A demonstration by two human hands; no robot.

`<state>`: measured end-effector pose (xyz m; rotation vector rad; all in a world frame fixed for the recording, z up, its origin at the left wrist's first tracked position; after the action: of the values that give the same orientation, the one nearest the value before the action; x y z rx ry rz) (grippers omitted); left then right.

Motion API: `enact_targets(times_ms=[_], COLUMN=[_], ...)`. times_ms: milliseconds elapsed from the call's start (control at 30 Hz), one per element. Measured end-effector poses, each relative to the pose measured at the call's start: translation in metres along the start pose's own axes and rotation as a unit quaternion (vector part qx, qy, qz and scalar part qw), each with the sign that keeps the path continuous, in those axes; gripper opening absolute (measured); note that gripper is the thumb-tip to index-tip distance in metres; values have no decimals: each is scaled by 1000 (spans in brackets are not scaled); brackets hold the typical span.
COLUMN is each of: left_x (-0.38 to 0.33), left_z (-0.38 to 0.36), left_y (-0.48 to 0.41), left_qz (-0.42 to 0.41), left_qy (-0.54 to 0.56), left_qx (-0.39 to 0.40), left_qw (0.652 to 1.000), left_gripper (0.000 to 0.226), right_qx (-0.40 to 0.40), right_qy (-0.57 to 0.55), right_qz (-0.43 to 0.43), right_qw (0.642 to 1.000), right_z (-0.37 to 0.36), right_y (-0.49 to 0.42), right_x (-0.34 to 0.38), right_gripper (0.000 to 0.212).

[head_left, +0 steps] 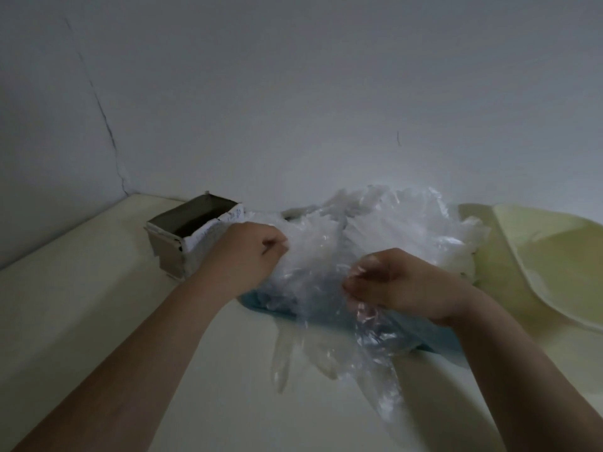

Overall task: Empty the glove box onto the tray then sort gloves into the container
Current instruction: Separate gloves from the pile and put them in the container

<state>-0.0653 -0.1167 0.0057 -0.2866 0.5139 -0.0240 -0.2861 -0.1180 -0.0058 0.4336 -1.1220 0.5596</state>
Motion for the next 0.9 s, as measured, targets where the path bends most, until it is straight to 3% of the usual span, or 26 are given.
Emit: enact_targets(times_ms=[67,167,233,333,467,567,633,800,900], left_x=[-5,-24,-31,-26,-39,-61,-73,-61,-43], left_z=[18,63,77,68,45,20,17,18,12], left_y=[1,15,23,19,11,16,21,20,16], left_qz=[-8,-36,-34,-3,-52,-97,-128,-78,-9], left_qy=[-11,-42,-1,67,139,331,321,339,331], left_qx=[-54,-242,-290,-241,-121,29,46,40,58], left_qw=[998,969,956,968,981,938,937,937,942], left_gripper=[20,28,27,27,18,19,12,32,24], right_qx=[27,10,-10,-28,-89,-146,-145,-141,-164], right_qy=[39,31,-10,-29,55,182,244,129,23], right_qz=[7,58,96,152,250,286,301,182,164], right_qw=[999,998,995,988,963,929,910,965,973], right_z=[-6,-5,-1,1,2,3,-2,11,24], right_y=[0,-1,2,11,22,30,32,16,19], right_x=[2,13,24,48,76,89,92,59,54], right_gripper=[19,25,22,12,12,11,9,18,19])
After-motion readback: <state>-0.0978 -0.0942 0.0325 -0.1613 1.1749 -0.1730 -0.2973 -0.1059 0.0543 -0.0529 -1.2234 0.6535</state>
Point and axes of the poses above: each hand's wrist, its own y-axis away from the middle knuckle, its own z-axis out of the back of the hand, x = y × z, the point moved 9 cm from there along -y, towards the middle knuckle, and after that the axes turned 6 degrees about -y, right-handed, at the moved point
